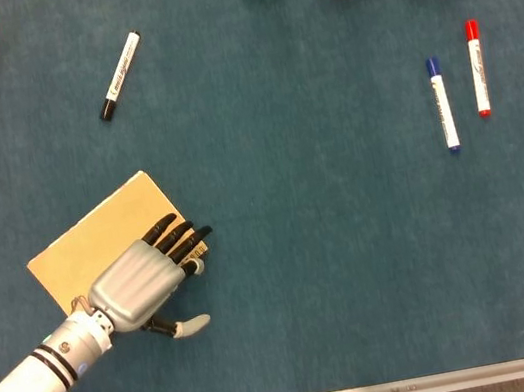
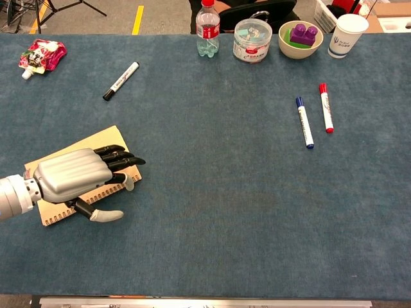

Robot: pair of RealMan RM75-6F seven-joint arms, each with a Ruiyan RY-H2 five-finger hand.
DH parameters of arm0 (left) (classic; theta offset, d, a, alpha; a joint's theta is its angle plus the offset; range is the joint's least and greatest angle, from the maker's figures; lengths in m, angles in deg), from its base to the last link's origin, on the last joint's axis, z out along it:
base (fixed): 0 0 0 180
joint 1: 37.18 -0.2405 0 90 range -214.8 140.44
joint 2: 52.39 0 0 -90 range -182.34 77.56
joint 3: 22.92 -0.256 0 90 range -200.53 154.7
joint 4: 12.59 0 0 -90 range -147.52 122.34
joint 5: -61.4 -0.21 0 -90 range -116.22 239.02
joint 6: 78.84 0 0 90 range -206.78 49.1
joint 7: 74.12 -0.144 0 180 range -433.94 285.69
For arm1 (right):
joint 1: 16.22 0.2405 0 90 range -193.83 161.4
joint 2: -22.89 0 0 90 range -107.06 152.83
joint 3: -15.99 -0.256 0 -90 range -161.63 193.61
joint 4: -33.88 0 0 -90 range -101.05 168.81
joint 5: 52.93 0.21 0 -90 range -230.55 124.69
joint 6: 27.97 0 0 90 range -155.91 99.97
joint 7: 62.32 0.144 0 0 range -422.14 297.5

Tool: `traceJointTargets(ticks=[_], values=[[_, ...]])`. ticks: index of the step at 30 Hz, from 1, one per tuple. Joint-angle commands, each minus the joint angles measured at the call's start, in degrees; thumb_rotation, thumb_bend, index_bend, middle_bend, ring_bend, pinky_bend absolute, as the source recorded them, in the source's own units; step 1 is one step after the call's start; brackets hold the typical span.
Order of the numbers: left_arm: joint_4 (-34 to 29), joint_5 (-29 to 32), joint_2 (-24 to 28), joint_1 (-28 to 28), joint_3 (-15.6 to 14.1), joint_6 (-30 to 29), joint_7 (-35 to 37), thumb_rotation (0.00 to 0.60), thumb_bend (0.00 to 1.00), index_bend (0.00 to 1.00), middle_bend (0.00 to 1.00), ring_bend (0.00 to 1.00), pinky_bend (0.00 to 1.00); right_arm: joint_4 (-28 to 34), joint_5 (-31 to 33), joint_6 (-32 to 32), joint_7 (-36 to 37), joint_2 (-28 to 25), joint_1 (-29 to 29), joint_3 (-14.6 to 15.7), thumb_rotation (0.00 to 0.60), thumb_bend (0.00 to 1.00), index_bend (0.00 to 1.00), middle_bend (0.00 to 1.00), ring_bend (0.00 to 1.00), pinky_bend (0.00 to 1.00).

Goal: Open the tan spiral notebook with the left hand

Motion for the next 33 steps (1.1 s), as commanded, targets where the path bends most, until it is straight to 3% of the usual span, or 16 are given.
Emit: traceJointTargets(ticks=[1, 15, 33], values=[[0.10, 0.27, -0.31, 0.20, -0.24, 0.06, -0.40, 0.000, 0.21, 0.30, 0.00, 0.00, 0.00, -0.17, 0.02, 0.10, 0.21, 0.03, -0.09, 0.00, 0.600, 0.23, 0.24, 0.27, 0.15, 0.27], [2.37, 2.93, -1.79, 0.94, 0.06, -0.08, -3.21, 0.000, 0.20, 0.30, 0.00, 0.00, 0.00, -1.08, 0.16, 0.26, 1.12, 0.15, -0.42, 0.04, 0.600, 0.23, 0.24, 0.27, 0.15, 0.27], [8.95, 11.99, -3.54, 1.87, 5.25, -0.96, -6.07, 0.000, 0.21, 0.26, 0.00, 0.00, 0.00, -1.82, 0.09, 1.02, 2.02, 0.21, -1.03, 0.04, 0.600, 0.23, 0.24, 0.27, 0.15, 0.27]])
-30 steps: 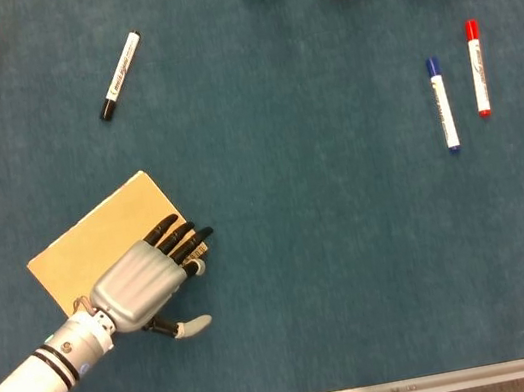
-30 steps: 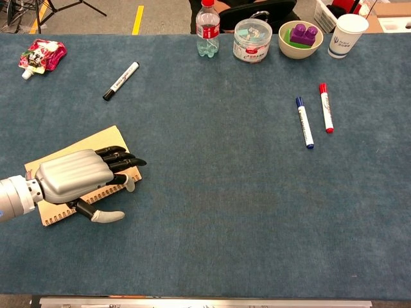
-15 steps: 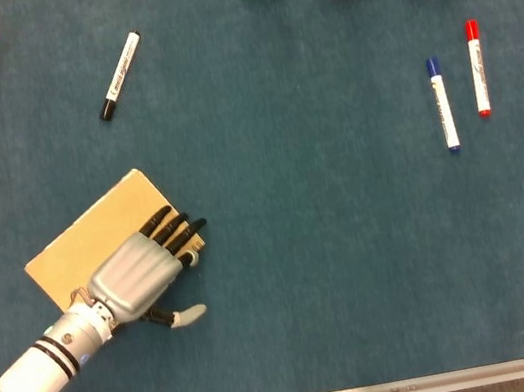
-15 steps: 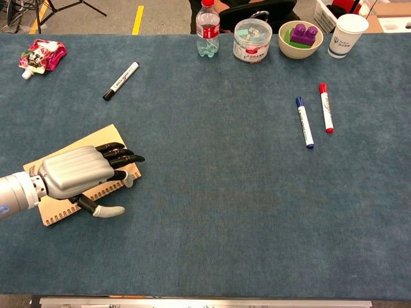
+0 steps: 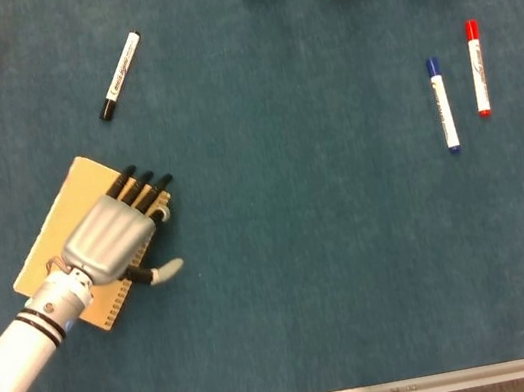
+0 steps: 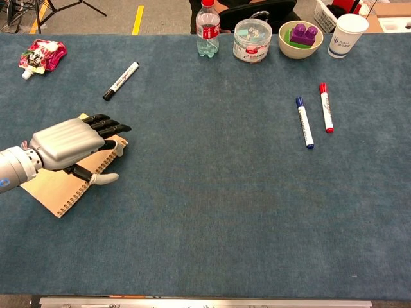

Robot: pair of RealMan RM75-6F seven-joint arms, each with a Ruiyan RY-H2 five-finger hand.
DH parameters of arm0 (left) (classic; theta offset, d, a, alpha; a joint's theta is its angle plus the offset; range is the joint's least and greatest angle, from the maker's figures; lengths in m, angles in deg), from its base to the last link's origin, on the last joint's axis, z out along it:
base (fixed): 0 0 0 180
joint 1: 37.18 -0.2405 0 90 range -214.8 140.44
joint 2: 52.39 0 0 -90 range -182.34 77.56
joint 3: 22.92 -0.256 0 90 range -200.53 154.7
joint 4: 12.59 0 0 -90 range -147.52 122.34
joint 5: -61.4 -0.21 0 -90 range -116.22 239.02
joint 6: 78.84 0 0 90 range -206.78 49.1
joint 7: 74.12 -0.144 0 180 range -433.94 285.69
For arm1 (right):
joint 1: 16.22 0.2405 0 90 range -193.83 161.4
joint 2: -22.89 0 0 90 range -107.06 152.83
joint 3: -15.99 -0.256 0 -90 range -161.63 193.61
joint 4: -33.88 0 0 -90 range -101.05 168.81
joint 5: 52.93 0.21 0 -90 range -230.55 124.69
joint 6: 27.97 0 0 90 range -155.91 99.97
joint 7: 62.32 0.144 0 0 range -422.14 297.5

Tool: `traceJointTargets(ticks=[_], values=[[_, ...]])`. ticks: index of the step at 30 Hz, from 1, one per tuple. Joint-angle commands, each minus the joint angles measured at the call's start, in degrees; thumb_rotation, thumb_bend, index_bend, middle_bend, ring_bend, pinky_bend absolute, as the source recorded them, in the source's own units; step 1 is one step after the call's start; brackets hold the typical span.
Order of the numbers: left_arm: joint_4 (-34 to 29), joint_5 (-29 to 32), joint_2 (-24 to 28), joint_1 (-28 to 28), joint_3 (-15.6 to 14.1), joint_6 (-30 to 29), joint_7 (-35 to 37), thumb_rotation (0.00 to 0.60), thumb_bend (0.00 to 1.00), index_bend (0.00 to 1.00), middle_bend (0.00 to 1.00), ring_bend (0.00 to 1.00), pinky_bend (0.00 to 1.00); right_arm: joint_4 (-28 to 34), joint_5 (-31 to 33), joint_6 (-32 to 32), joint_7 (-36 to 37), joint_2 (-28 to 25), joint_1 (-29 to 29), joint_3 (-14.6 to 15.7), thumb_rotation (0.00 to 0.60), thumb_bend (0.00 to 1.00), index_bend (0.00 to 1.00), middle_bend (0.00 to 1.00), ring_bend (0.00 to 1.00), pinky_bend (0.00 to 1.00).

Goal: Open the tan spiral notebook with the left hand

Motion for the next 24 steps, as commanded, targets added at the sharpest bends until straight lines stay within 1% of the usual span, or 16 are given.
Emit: traceJointTargets(ticks=[1, 5, 8, 11, 12, 14, 16, 17, 18, 21, 24], values=[[1.69, 2.73, -0.90, 0.28, 1.42, 0.46, -1.29, 0.000, 0.21, 0.26, 0.00, 0.00, 0.00, -0.11, -0.03, 0.21, 0.11, -0.03, -0.13, -0.01, 0.600, 0.23, 0.24, 0.27, 0.15, 0.27], [0.68, 5.18, -0.36, 0.30, 2.24, 0.41, -2.35, 0.000, 0.21, 0.24, 0.00, 0.00, 0.00, -0.07, -0.15, 0.47, 0.32, -0.17, -0.27, -0.03, 0.600, 0.23, 0.24, 0.27, 0.15, 0.27], [-2.71, 5.65, 1.61, -0.06, 2.16, -0.31, -0.50, 0.000, 0.21, 0.23, 0.00, 0.00, 0.00, -0.16, -0.23, 0.56, 0.53, -0.17, -0.34, -0.02, 0.600, 0.23, 0.24, 0.27, 0.15, 0.27], [-6.04, 5.47, 4.93, -0.67, 2.02, -1.86, 1.06, 0.000, 0.21, 0.22, 0.01, 0.00, 0.00, -0.30, -0.43, 0.42, 0.72, -0.06, -0.25, 0.04, 0.600, 0.23, 0.24, 0.27, 0.15, 0.27], [-7.03, 5.63, 6.27, -0.85, 1.87, -2.13, 1.16, 0.000, 0.21, 0.22, 0.03, 0.01, 0.00, -0.35, -0.50, 0.38, 0.80, -0.02, -0.22, 0.04, 0.600, 0.23, 0.24, 0.27, 0.15, 0.27], [-8.28, 6.62, 8.47, -1.30, 1.70, -2.42, 0.89, 0.000, 0.21, 0.22, 0.12, 0.07, 0.00, -0.42, -0.60, 0.36, 0.91, 0.06, -0.17, 0.04, 0.600, 0.23, 0.24, 0.27, 0.15, 0.27], [-9.67, 8.70, 11.15, -1.91, 1.40, -2.19, 0.68, 0.000, 0.21, 0.23, 0.20, 0.11, 0.00, -0.54, -0.67, 0.41, 1.05, 0.14, -0.19, 0.05, 0.600, 0.23, 0.24, 0.27, 0.15, 0.27], [-10.21, 9.76, 12.18, -2.17, 1.28, -2.01, 0.63, 0.000, 0.21, 0.24, 0.23, 0.13, 0.00, -0.59, -0.69, 0.39, 1.09, 0.16, -0.18, 0.06, 0.600, 0.23, 0.24, 0.27, 0.15, 0.27], [-10.55, 10.96, 13.35, -2.64, 1.10, -2.09, 0.51, 0.000, 0.21, 0.25, 0.24, 0.14, 0.00, -0.66, -0.69, 0.33, 1.12, 0.19, -0.17, 0.09, 0.600, 0.23, 0.24, 0.27, 0.15, 0.27], [-10.09, 13.02, 15.17, -3.98, 0.16, -2.37, 0.54, 0.000, 0.21, 0.26, 0.25, 0.14, 0.00, -0.75, -0.71, 0.16, 1.15, 0.28, -0.13, 0.15, 0.600, 0.23, 0.24, 0.27, 0.15, 0.27], [-9.12, 14.55, 16.26, -5.02, -0.92, -2.01, 0.66, 0.000, 0.21, 0.28, 0.26, 0.14, 0.00, -0.70, -0.86, 0.03, 1.05, 0.34, -0.04, 0.19, 0.600, 0.23, 0.24, 0.27, 0.15, 0.27]])
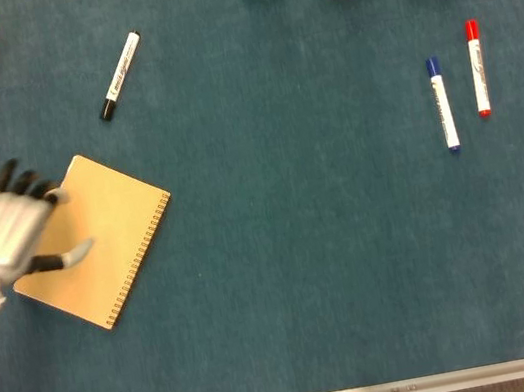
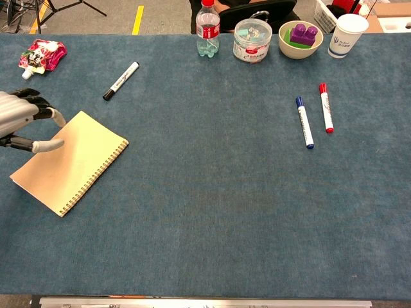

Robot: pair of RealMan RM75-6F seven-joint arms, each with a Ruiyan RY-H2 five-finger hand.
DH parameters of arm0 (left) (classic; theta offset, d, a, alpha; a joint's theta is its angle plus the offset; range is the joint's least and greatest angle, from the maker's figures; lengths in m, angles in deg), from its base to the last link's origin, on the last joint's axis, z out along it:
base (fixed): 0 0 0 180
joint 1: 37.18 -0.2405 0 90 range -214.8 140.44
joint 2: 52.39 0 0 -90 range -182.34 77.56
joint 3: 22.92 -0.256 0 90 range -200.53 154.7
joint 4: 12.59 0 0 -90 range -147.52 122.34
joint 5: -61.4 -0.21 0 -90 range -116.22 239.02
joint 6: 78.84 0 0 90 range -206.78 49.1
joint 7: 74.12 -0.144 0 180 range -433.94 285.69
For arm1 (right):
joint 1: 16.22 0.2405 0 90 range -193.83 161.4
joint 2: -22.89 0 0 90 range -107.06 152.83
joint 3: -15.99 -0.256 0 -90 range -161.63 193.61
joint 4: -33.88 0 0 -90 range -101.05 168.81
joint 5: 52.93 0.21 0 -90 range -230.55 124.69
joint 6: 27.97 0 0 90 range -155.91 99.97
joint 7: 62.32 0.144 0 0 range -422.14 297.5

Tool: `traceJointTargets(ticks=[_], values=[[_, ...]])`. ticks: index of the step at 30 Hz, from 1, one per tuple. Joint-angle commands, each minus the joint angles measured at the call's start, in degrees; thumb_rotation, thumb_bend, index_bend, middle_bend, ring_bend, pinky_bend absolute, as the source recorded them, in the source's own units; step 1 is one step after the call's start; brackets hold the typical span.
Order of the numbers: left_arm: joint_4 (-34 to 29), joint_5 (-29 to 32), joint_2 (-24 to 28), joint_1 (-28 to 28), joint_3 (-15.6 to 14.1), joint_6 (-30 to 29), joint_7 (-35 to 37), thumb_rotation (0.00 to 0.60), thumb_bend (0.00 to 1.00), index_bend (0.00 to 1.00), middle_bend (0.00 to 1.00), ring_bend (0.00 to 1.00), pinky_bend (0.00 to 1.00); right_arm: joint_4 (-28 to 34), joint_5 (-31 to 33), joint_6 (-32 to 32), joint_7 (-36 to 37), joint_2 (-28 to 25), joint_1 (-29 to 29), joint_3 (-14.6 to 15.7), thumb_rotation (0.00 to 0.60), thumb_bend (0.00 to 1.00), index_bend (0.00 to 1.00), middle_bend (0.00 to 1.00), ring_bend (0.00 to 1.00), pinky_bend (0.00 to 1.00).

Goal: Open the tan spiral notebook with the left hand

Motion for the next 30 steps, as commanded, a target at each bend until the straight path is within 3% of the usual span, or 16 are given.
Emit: traceJointTargets(ticks=[1, 11, 30], values=[[1.06, 1.82, 1.26, -1.33, -1.39, 0.40, 0.02, 0.000, 0.21, 0.29, 0.27, 0.14, 0.00, 0.10, -0.11, -0.12, -0.19, 0.04, 0.11, 0.01, 0.600, 0.23, 0.24, 0.27, 0.15, 0.27], [2.17, 4.02, 2.66, -3.96, -3.86, 0.40, -0.53, 0.000, 0.21, 0.39, 0.35, 0.15, 0.00, 1.63, -0.57, -0.79, -1.90, -0.17, 0.77, -0.04, 0.600, 0.23, 0.24, 0.27, 0.15, 0.27], [1.49, 3.75, 0.93, -4.01, -4.97, 2.65, -0.62, 0.000, 0.21, 0.40, 0.35, 0.15, 0.00, 2.48, -0.74, 0.18, -2.47, -0.68, 0.19, 0.20, 0.600, 0.23, 0.24, 0.27, 0.15, 0.27]])
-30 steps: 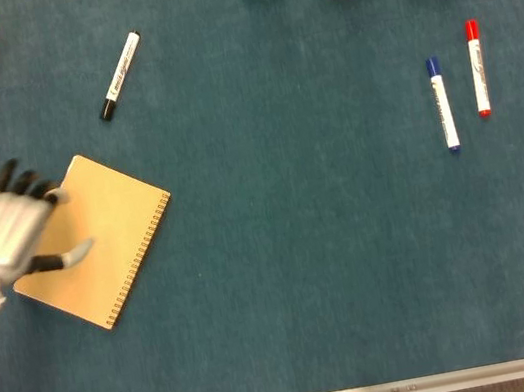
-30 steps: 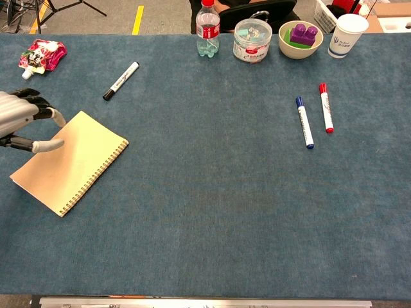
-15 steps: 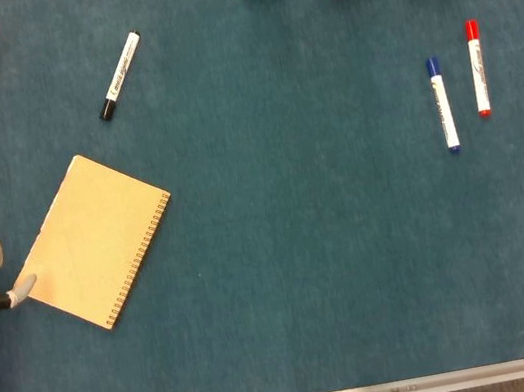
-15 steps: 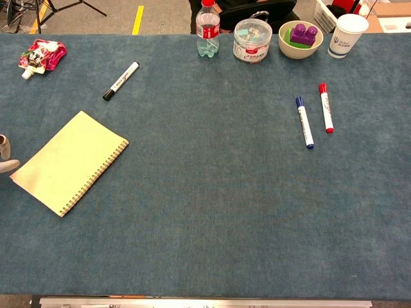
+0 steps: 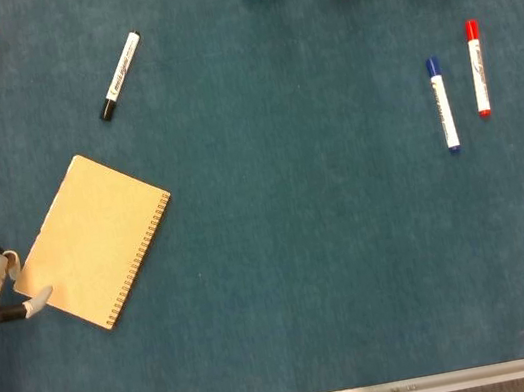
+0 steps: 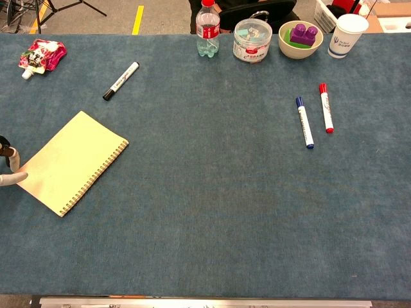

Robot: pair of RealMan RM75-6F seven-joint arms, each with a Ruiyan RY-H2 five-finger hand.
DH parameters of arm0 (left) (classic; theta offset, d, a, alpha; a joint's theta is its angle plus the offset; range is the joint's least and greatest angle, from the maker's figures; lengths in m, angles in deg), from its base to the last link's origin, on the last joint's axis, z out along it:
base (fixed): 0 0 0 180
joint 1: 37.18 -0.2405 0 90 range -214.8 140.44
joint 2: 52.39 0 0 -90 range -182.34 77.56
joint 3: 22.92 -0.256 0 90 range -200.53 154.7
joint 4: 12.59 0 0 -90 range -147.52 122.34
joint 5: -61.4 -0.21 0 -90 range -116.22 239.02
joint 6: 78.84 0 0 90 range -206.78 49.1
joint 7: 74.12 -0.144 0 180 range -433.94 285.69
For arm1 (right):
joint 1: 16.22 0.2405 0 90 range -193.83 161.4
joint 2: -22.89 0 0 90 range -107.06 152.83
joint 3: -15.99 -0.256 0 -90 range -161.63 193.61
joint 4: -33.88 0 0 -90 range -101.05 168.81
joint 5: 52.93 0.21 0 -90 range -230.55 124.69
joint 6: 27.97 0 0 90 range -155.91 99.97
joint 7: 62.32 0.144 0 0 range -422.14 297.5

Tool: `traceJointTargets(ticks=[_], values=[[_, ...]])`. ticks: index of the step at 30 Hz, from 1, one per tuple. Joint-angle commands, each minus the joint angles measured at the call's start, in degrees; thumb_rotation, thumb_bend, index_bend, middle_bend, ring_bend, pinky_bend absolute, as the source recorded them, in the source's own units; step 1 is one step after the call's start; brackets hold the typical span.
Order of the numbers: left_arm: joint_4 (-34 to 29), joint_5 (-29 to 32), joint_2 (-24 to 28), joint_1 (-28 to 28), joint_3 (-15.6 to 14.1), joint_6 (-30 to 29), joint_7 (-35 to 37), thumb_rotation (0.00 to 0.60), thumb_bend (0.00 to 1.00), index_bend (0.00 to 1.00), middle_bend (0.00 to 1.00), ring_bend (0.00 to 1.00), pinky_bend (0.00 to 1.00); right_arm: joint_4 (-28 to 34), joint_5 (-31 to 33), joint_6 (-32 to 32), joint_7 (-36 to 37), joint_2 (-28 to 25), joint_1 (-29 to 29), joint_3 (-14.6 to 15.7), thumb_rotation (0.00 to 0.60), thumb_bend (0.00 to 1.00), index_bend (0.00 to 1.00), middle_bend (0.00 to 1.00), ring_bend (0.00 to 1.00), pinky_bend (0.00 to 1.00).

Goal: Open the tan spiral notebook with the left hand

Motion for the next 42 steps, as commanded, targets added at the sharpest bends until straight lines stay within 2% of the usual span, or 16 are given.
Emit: traceJointTargets(ticks=[1, 10, 21, 26, 32, 36, 38, 42], values=[[-0.58, -0.04, 0.12, 0.15, -0.15, 0.65, 0.50, 0.000, 0.21, 0.40, 0.35, 0.15, 0.00, -0.12, -0.09, 0.20, 0.19, -0.08, -0.12, 0.03, 0.600, 0.23, 0.24, 0.27, 0.15, 0.27], [-5.28, -0.77, 2.72, 0.91, -1.31, 2.94, 1.55, 0.000, 0.21, 0.40, 0.35, 0.15, 0.00, -0.63, -0.20, 0.54, 0.85, 0.09, -0.32, 0.08, 0.600, 0.23, 0.24, 0.27, 0.15, 0.27], [-12.16, -6.65, 5.59, 1.97, -2.46, 3.32, 2.97, 0.000, 0.21, 0.37, 0.34, 0.15, 0.00, -1.33, -0.37, 1.10, 1.85, 0.13, -0.68, 0.15, 0.600, 0.23, 0.24, 0.27, 0.15, 0.27], [-13.65, -5.92, 7.43, 2.76, -1.32, 2.21, 1.09, 0.000, 0.21, 0.35, 0.32, 0.15, 0.00, -1.93, -0.31, 1.46, 2.66, 0.12, -0.94, 0.15, 0.600, 0.23, 0.24, 0.27, 0.15, 0.27], [-15.34, -4.42, 9.53, 3.05, 1.56, -1.64, 0.03, 0.000, 0.20, 0.35, 0.31, 0.15, 0.00, -2.74, -0.17, 1.34, 3.55, 0.47, -1.00, 0.18, 0.600, 0.23, 0.24, 0.27, 0.15, 0.27], [-14.46, -9.50, 8.04, 3.54, 3.18, -3.62, 4.91, 0.000, 0.21, 0.34, 0.30, 0.15, 0.00, -2.98, -0.30, 1.06, 3.58, 0.78, -0.76, 0.14, 0.600, 0.23, 0.24, 0.27, 0.15, 0.27], [-12.57, -14.00, 6.19, 4.13, 3.66, -4.39, 9.99, 0.000, 0.21, 0.34, 0.29, 0.15, 0.00, -2.98, -0.29, 0.77, 3.45, 0.92, -0.57, 0.11, 0.600, 0.23, 0.24, 0.27, 0.15, 0.27], [-8.58, -18.74, 3.05, 6.55, 4.14, -3.05, 15.85, 0.000, 0.21, 0.29, 0.24, 0.11, 0.00, -2.74, -0.27, 0.39, 3.08, 0.96, -0.32, 0.07, 0.600, 0.23, 0.24, 0.27, 0.15, 0.27]])
